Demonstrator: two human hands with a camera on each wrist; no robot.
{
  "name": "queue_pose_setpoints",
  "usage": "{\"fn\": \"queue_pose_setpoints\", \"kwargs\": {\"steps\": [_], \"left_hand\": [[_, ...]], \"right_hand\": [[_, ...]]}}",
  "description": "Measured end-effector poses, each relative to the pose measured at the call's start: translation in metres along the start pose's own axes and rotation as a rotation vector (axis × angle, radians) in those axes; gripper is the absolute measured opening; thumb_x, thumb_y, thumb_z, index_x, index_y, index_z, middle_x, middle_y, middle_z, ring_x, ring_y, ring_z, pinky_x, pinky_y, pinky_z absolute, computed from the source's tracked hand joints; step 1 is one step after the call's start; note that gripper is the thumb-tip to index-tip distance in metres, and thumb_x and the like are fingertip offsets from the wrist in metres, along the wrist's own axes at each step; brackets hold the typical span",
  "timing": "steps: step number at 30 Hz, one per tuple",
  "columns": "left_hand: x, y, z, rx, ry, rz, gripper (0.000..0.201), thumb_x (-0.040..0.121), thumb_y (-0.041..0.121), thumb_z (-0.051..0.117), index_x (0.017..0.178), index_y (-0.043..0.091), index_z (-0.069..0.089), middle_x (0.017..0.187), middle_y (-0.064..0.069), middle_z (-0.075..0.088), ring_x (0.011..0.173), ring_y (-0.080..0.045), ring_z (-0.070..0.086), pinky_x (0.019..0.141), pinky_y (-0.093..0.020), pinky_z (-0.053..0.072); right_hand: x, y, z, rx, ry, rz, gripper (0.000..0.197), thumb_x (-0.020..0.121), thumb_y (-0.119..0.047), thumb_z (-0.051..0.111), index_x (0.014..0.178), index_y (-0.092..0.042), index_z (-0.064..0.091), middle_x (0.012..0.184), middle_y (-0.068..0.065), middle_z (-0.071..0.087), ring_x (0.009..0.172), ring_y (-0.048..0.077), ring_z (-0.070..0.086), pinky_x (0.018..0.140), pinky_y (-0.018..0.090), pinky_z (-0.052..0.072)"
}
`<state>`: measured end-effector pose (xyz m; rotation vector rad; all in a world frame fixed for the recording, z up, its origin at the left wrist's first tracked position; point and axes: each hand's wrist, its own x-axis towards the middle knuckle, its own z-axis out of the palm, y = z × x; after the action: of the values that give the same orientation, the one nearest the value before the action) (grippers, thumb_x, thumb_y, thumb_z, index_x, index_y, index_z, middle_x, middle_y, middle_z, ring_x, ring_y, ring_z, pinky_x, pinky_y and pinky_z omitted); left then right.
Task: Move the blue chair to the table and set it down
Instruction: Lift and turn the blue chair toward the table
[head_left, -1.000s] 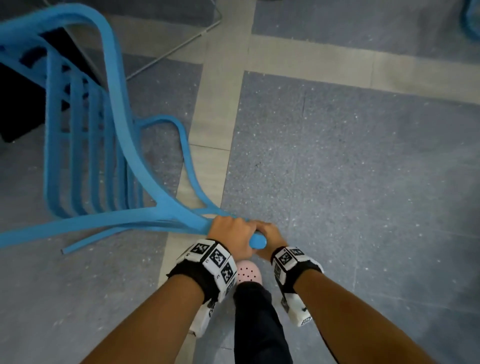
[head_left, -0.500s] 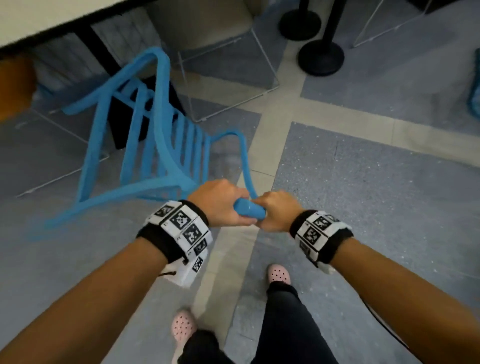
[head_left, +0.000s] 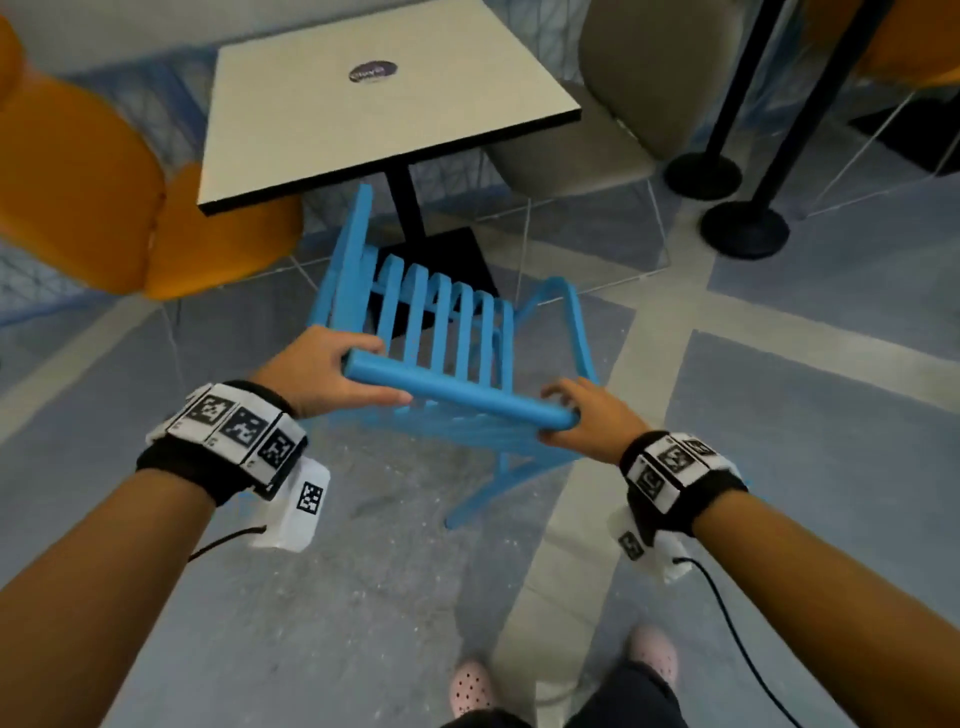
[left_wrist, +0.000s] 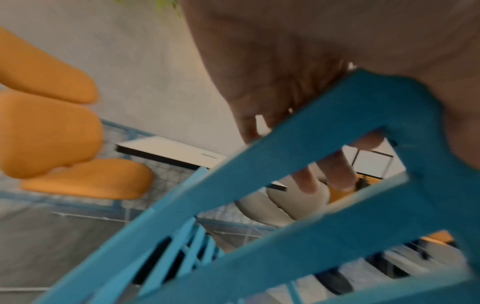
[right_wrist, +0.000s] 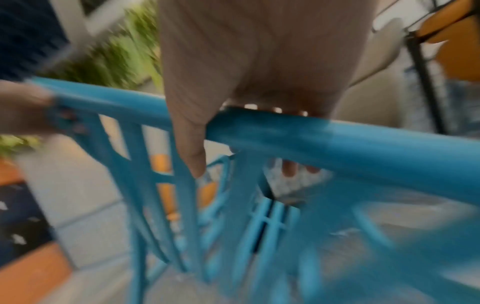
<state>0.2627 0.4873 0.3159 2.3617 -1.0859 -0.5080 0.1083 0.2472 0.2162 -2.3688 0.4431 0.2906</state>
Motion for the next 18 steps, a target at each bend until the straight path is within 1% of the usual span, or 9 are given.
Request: {"fn": "queue_pose_setpoints", "kwargs": {"steps": [2,3,5,7,9,11,13,15,18], "left_hand": [[-0.022,-0.032,-0.027,-0.007,0.039,-0.118,0.071,0.038,0.084,0.060,0.070,0.020,0.063,0.061,-0.006,0.061,0.062,-0.013,0.056,0.054,-0.019,0.040],[-0.033,-0.044,-0.039,0.002,0.061,-0.172,0.061,0.041,0.077,0.067,0.071,0.024,0.065,0.062,-0.001,0.063,0.063,-0.013,0.057,0.058,-0.025,0.043],[-0.053,-0.063,-0.061,0.103,0.105,-0.268,0.029,0.056,0.046,0.081,0.074,0.028,0.067,0.065,0.003,0.064,0.067,-0.017,0.058,0.061,-0.029,0.044],[-0.067,-0.082,-0.074,0.302,0.121,-0.281,0.024,0.065,0.021,0.081,0.084,0.015,0.068,0.075,-0.012,0.067,0.072,-0.030,0.058,0.055,-0.031,0.037],[-0.079,-0.105,-0.079,0.441,0.155,-0.336,0.024,0.067,0.010,0.078,0.086,0.002,0.066,0.082,-0.024,0.067,0.076,-0.037,0.060,0.059,-0.032,0.034],[-0.089,-0.135,-0.081,0.490,0.247,-0.454,0.024,0.065,0.002,0.077,0.084,-0.004,0.064,0.085,-0.031,0.065,0.081,-0.043,0.059,0.065,-0.042,0.042],[-0.097,-0.165,-0.083,0.452,0.338,-0.581,0.023,0.064,-0.003,0.076,0.082,-0.007,0.063,0.086,-0.035,0.063,0.083,-0.047,0.058,0.072,-0.049,0.046],[-0.108,-0.191,-0.086,0.431,0.386,-0.665,0.022,0.064,-0.006,0.074,0.083,-0.007,0.064,0.088,-0.037,0.062,0.084,-0.048,0.058,0.076,-0.053,0.048],[-0.125,-0.221,-0.084,0.385,0.401,-0.725,0.022,0.066,-0.006,0.072,0.087,-0.004,0.064,0.091,-0.036,0.063,0.086,-0.048,0.059,0.079,-0.054,0.048]], "right_hand": [[0.005,0.027,0.011,-0.088,-0.024,0.154,0.035,0.078,-0.026,0.069,0.107,-0.009,0.057,0.112,0.020,0.060,0.104,0.033,0.057,0.085,0.037,0.045],[0.008,0.031,0.014,-0.141,-0.049,0.164,0.031,0.079,-0.027,0.068,0.102,-0.008,0.060,0.109,0.021,0.061,0.103,0.035,0.058,0.084,0.037,0.045],[0.019,0.016,0.017,-0.217,-0.130,0.065,0.028,0.082,-0.030,0.065,0.102,-0.011,0.061,0.105,0.020,0.060,0.100,0.035,0.058,0.083,0.038,0.045],[0.031,-0.017,0.023,-0.298,-0.232,-0.058,0.030,0.085,-0.035,0.060,0.108,-0.016,0.059,0.097,0.015,0.054,0.099,0.034,0.057,0.081,0.039,0.045],[0.044,-0.052,0.035,-0.339,-0.294,-0.122,0.033,0.086,-0.040,0.056,0.109,-0.015,0.058,0.094,0.011,0.049,0.098,0.033,0.057,0.078,0.038,0.043],[0.056,-0.083,0.051,-0.343,-0.307,-0.160,0.036,0.087,-0.043,0.054,0.107,-0.014,0.059,0.095,0.010,0.049,0.095,0.032,0.056,0.077,0.039,0.044],[0.064,-0.107,0.068,-0.337,-0.277,-0.190,0.035,0.087,-0.045,0.052,0.104,-0.015,0.061,0.090,0.006,0.045,0.091,0.032,0.056,0.075,0.039,0.044],[0.069,-0.127,0.080,-0.374,-0.245,-0.213,0.034,0.087,-0.044,0.051,0.103,-0.016,0.061,0.091,0.008,0.050,0.091,0.032,0.057,0.076,0.041,0.047],[0.075,-0.146,0.091,-0.433,-0.217,-0.236,0.031,0.088,-0.042,0.051,0.105,-0.017,0.060,0.103,0.011,0.061,0.094,0.032,0.059,0.079,0.043,0.050]]}}
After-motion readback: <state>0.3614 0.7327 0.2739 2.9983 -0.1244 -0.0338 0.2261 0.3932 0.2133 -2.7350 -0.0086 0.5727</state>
